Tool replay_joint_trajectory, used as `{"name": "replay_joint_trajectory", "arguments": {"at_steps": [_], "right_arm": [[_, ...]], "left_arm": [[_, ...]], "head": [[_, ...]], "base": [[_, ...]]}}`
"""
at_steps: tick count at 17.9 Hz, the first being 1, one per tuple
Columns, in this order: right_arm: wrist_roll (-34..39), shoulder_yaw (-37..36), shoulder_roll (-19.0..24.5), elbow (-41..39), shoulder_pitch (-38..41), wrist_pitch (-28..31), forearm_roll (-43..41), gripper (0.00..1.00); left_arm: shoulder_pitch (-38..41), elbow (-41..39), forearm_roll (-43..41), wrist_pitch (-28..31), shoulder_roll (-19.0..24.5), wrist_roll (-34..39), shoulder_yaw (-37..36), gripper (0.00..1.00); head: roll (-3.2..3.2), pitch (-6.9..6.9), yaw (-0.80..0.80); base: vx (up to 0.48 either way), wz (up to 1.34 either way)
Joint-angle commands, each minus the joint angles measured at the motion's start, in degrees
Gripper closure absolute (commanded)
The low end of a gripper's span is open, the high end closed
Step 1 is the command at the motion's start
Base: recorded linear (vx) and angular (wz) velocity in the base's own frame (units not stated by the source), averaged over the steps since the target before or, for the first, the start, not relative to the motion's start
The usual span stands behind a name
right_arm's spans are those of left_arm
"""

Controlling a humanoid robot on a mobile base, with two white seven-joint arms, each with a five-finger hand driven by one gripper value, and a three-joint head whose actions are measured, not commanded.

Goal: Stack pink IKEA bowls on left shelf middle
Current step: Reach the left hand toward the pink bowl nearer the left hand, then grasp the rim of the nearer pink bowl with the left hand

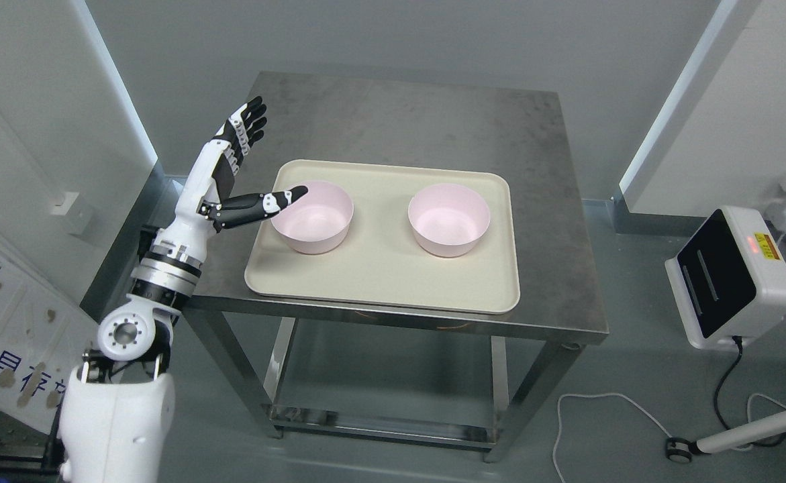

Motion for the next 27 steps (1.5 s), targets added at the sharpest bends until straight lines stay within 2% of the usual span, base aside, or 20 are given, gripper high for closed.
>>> {"name": "replay_joint_trajectory", "arguments": {"at_steps": [1,4,7,9,14,18,22,27], "right_arm": [[-0.04,-0.53,-1.00,0.00,0.00,0.05,0.44,0.00],[-0.04,-0.53,-1.00,0.00,0.00,0.05,0.44,0.00],[-0.04,-0.53,-1.00,0.00,0.00,0.05,0.44,0.00],[-0.04,-0.53,-1.00,0.00,0.00,0.05,0.44,0.00],[-0.04,-0.53,-1.00,0.00,0.00,0.05,0.44,0.00],[-0.04,-0.53,-1.00,0.00,0.00,0.05,0.44,0.00],[-0.04,-0.53,-1.00,0.00,0.00,0.05,0.44,0.00],[-0.04,-0.53,-1.00,0.00,0.00,0.05,0.44,0.00]], "left_arm": [[-11.60,16.26,-5.10,0.33,9.02,-6.06,-7.16,0.00],[-15.27,22.66,-8.25,1.90,9.89,-7.83,-11.64,0.05],[-17.92,26.63,-13.00,10.58,10.25,-8.87,-13.06,0.05],[-18.19,26.72,-14.49,14.38,10.25,-12.91,-13.06,0.05],[-17.75,26.46,-14.85,14.48,10.07,-14.51,-12.97,0.05],[-18.63,26.46,-15.64,14.48,10.16,-15.12,-13.76,0.13],[-19.86,26.63,-20.56,14.48,9.99,-15.21,-15.17,0.15],[-20.21,26.72,-20.83,14.57,8.40,-15.30,-15.26,0.33]], "head": [[0.00,0.00,0.00],[0.00,0.00,0.00],[0.00,0.00,0.00],[0.00,0.00,0.00],[0.00,0.00,0.00],[0.00,0.00,0.00],[0.00,0.00,0.00],[0.00,0.00,0.00]], "base": [[0.000,0.00],[0.000,0.00],[0.000,0.00],[0.000,0.00],[0.000,0.00],[0.000,0.00],[0.000,0.00],[0.000,0.00]]}}
